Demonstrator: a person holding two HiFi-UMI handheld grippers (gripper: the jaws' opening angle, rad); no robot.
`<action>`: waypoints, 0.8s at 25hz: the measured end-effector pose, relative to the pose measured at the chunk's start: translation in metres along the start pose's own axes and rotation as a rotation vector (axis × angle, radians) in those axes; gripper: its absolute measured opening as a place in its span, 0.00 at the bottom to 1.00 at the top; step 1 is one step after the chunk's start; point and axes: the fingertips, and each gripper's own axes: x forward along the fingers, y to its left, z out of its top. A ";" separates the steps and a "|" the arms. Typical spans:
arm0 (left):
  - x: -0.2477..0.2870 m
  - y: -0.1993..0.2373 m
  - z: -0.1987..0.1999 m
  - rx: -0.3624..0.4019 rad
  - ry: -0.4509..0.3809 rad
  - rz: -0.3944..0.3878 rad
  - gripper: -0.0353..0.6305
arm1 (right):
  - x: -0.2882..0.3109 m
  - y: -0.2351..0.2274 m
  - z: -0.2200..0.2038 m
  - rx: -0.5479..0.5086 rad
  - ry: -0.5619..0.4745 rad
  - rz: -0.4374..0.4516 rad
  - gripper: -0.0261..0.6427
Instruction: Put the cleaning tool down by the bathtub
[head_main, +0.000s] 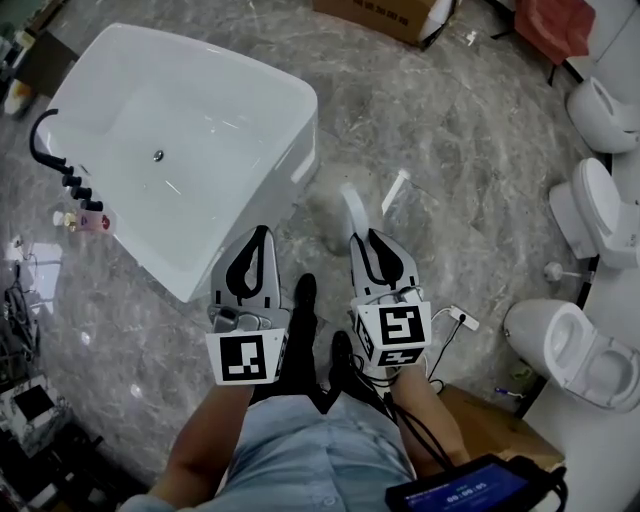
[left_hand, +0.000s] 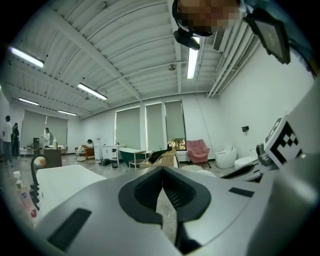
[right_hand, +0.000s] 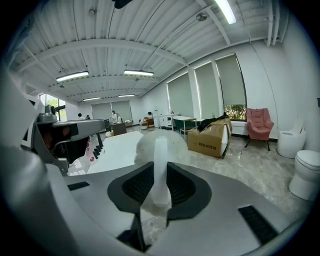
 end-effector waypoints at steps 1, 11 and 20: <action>0.004 0.002 -0.003 0.011 -0.004 -0.005 0.08 | 0.005 -0.002 -0.003 0.002 0.009 -0.002 0.17; 0.049 0.021 -0.046 -0.001 0.046 -0.039 0.08 | 0.059 -0.008 -0.036 0.008 0.083 -0.005 0.17; 0.078 0.031 -0.088 -0.051 0.091 -0.040 0.08 | 0.098 -0.015 -0.074 0.014 0.144 -0.005 0.17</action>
